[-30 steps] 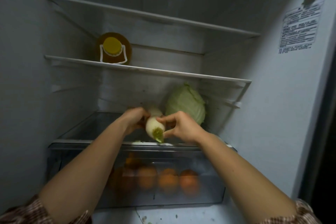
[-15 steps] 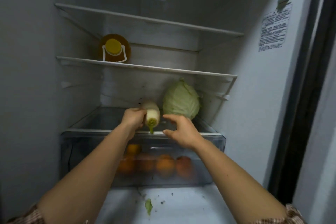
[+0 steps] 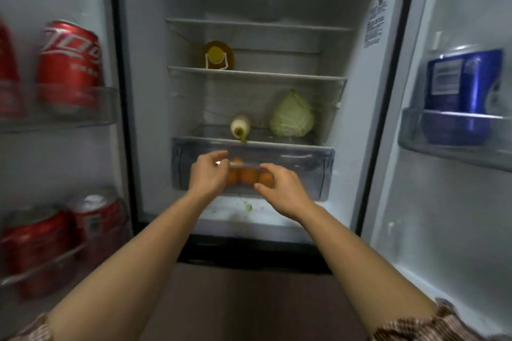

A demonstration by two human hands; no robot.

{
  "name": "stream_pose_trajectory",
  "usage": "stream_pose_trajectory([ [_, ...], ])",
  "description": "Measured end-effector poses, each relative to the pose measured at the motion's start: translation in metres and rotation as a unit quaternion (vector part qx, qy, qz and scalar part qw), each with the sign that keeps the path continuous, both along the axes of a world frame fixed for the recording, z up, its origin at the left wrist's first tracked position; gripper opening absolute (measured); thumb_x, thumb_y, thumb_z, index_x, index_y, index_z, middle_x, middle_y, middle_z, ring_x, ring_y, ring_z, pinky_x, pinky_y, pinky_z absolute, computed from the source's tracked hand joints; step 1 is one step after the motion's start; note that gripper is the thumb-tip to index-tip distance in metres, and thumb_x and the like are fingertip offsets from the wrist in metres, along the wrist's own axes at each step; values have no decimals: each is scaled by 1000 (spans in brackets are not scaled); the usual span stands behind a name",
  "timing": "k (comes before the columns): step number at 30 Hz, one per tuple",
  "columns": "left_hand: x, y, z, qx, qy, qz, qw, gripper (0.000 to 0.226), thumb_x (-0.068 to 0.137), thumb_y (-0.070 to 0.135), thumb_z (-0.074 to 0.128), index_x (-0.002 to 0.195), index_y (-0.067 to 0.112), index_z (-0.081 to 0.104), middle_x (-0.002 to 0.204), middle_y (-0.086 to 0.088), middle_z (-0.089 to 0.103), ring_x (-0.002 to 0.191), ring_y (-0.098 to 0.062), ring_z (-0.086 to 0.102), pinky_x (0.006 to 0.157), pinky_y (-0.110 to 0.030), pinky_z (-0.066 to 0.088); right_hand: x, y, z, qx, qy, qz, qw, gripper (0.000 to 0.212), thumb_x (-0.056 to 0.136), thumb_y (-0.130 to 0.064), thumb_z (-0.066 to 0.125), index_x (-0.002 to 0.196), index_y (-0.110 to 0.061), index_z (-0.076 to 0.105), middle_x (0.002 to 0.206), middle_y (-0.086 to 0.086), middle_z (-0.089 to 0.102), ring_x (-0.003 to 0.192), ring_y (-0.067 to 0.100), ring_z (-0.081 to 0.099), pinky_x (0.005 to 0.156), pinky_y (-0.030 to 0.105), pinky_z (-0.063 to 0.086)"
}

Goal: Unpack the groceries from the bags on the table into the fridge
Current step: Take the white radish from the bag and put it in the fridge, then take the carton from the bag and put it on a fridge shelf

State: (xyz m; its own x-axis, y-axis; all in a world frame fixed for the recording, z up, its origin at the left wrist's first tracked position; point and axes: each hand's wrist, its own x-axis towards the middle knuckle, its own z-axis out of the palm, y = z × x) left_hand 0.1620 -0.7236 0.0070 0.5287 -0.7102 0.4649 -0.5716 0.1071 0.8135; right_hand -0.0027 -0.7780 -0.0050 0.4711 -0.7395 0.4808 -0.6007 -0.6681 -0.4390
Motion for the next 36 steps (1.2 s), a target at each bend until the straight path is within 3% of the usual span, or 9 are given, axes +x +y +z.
stream_pose_trajectory([
  [5, -16, 112, -13, 14, -94, 25, 995, 33, 94, 15, 50, 125, 14, 61, 120, 1, 65, 114, -14, 57, 92, -20, 38, -1, 76, -7, 6, 45, 43, 998, 59, 91, -37, 59, 144, -18, 41, 147, 3, 44, 135, 22, 39, 108, 36, 35],
  [9, 5, 189, -13, 27, -176, 96, 979, 34, 92, 18, 52, 124, 14, 61, 119, -9, 64, 112, -25, 58, 95, -32, 42, 24, 131, 1, -11, 50, 90, 995, 58, 92, -36, 58, 143, -18, 40, 147, 4, 44, 135, 22, 39, 109, 37, 34],
  [14, 44, 290, -21, 48, -217, 179, 958, 36, 83, 22, 49, 113, 14, 67, 110, -9, 67, 103, -27, 60, 90, -34, 45, 80, 211, 2, -36, 46, 182, 982, 54, 89, -32, 62, 139, -15, 47, 139, 8, 52, 129, 25, 47, 106, 35, 38],
  [18, 87, 387, -38, 90, -219, 245, 940, 37, 88, 26, 46, 121, 16, 61, 123, -6, 61, 115, -26, 55, 96, -39, 45, 137, 285, -1, -62, 59, 253, 964, 53, 87, -32, 63, 135, -13, 51, 133, 10, 57, 122, 28, 52, 102, 39, 41],
  [27, 178, 638, -82, 247, -192, 375, 873, 43, 94, 30, 47, 136, 17, 46, 138, -6, 47, 128, -23, 40, 96, -37, 40, 266, 511, -44, -39, 100, 377, 920, 58, 93, -35, 57, 145, -16, 39, 146, 8, 44, 134, 26, 40, 109, 41, 35],
  [36, 239, 888, -142, 368, -152, 459, 794, 41, 92, 29, 45, 129, 14, 50, 132, -8, 51, 120, -26, 47, 93, -38, 42, 384, 752, -103, -61, 203, 455, 865, 59, 93, -40, 53, 145, -18, 36, 145, 7, 44, 131, 28, 40, 105, 45, 37],
])
